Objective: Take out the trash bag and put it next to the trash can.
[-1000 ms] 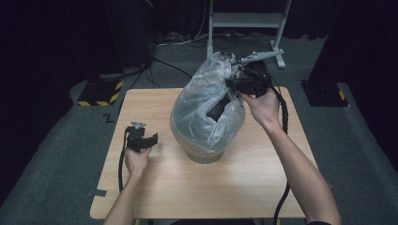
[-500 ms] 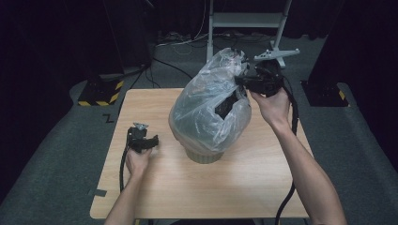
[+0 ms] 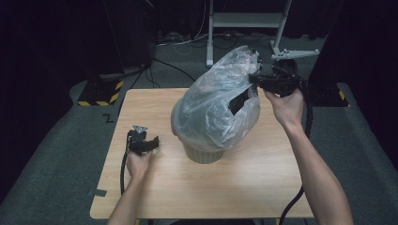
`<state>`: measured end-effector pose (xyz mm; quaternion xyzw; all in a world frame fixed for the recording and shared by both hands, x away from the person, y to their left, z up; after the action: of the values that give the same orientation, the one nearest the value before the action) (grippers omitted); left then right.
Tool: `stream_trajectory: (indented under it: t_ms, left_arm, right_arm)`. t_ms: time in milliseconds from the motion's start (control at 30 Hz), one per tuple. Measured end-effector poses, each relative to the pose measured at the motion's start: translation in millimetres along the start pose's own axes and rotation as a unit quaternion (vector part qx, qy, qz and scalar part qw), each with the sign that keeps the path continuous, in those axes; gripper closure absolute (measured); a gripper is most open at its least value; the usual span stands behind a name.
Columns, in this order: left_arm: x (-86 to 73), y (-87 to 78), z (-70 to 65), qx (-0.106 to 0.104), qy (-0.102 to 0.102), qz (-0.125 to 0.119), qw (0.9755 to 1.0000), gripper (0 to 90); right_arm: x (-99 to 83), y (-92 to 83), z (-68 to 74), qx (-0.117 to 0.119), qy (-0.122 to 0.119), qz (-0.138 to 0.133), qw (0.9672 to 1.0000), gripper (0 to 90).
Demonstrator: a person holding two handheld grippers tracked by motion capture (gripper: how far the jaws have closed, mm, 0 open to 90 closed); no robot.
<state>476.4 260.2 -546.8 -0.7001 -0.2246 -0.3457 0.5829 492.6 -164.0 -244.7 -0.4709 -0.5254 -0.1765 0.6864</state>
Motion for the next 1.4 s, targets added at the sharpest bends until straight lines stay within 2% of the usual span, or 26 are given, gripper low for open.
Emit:
stream_trajectory:
  t_ms: [433,833,1133,1400]
  left_arm:
    - [-0.1,0.1,-0.1,0.001,0.000,0.000,1.0000,30.5]
    - [-0.1,0.0,-0.2,0.002,0.000,0.000,1.0000,30.2]
    - [-0.1,0.0,-0.4,0.001,0.001,0.000,1.0000,29.9]
    - [-0.1,-0.1,-0.8,0.002,0.003,0.000,1.0000,29.8]
  right_arm:
    - [-7.4,-20.6,-24.1,-0.035,0.010,0.000,0.9993,89.8]
    - [-23.6,-29.8,-45.5,-0.052,0.030,0.003,0.9982,89.8]
    - [-28.6,-41.5,-55.7,-0.076,0.028,0.005,0.9967,89.8]
    - [-41.4,-45.2,-68.7,-0.092,0.033,0.016,0.9951,89.8]
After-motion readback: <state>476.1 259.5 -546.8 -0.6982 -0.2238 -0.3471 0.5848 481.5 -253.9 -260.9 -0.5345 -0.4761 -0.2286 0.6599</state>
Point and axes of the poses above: each handheld gripper's, and its own axes: y roughly forward along the jaws, x roughly out of its top, z roughly to its left, the point moved 3 cm from there along y, roughly forward along the jaws, and after that the axes turned 7 degrees about -x, right-handed, at the moved point
